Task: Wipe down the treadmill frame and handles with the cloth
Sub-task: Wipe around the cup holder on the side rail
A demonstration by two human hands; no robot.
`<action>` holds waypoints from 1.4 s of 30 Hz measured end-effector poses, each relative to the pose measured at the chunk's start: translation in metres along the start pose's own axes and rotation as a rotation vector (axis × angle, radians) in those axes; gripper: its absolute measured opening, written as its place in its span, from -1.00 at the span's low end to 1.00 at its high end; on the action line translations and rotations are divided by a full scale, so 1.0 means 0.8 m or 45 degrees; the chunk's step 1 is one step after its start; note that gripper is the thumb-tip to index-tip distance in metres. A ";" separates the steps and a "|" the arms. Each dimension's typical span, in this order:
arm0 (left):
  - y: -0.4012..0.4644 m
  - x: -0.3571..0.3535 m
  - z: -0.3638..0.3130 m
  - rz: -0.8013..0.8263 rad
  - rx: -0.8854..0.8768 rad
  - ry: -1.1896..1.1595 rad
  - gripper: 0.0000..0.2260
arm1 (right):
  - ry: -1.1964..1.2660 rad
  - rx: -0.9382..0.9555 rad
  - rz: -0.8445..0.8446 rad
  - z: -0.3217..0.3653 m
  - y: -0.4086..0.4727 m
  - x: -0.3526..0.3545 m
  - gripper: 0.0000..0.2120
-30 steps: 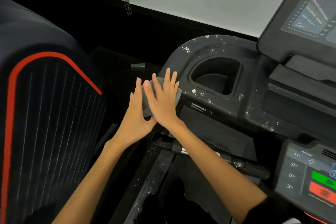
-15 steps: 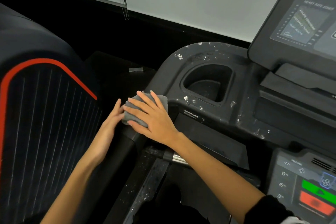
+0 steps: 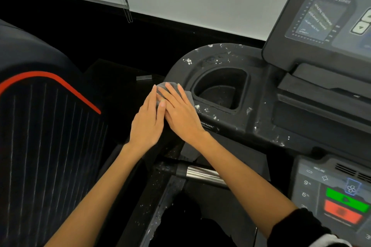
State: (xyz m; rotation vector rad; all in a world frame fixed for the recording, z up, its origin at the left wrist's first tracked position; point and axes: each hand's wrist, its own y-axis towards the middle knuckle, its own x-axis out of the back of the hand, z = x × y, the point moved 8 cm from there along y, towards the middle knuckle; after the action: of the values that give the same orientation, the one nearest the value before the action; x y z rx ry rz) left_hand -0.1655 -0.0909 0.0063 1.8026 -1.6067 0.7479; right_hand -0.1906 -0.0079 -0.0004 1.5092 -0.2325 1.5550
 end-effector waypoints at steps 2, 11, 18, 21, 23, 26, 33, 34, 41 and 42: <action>0.006 -0.005 -0.003 -0.020 -0.032 0.106 -0.45 | -0.089 -0.016 -0.015 -0.012 -0.006 0.004 -0.53; 0.023 -0.024 -0.006 0.008 -0.022 0.471 -0.42 | -0.433 -0.143 0.065 -0.064 -0.058 0.035 -0.35; 0.035 -0.035 -0.008 0.122 -0.135 0.637 -0.49 | -0.464 -0.389 -0.011 -0.082 -0.124 0.070 -0.47; 0.034 -0.033 -0.007 0.104 -0.137 0.595 -0.52 | -0.416 -0.594 -0.042 -0.085 -0.152 0.074 -0.46; 0.034 -0.034 -0.007 0.096 -0.134 0.580 -0.54 | -0.352 -0.741 -0.097 -0.082 -0.160 0.070 -0.43; 0.034 -0.035 -0.007 0.077 -0.120 0.610 -0.54 | -0.255 -0.827 -0.144 -0.073 -0.148 0.057 -0.38; 0.035 -0.034 -0.010 0.046 -0.119 0.653 -0.54 | -0.161 -0.475 0.004 -0.024 -0.064 0.004 -0.28; 0.035 -0.033 -0.010 0.044 -0.115 0.643 -0.54 | -0.157 -0.452 0.016 -0.022 -0.060 0.001 -0.27; 0.036 -0.028 -0.006 0.030 -0.079 0.436 -0.54 | -0.186 -0.105 0.136 -0.030 -0.067 0.021 -0.25; 0.037 -0.029 -0.005 0.029 -0.075 0.416 -0.55 | -0.225 -0.046 0.176 -0.031 -0.069 0.023 -0.25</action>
State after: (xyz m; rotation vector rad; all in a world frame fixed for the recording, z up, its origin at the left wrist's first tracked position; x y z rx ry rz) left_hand -0.1975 -0.0756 -0.0063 1.5307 -1.4191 0.9418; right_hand -0.1656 0.0481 -0.0149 1.6322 -0.4726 1.5157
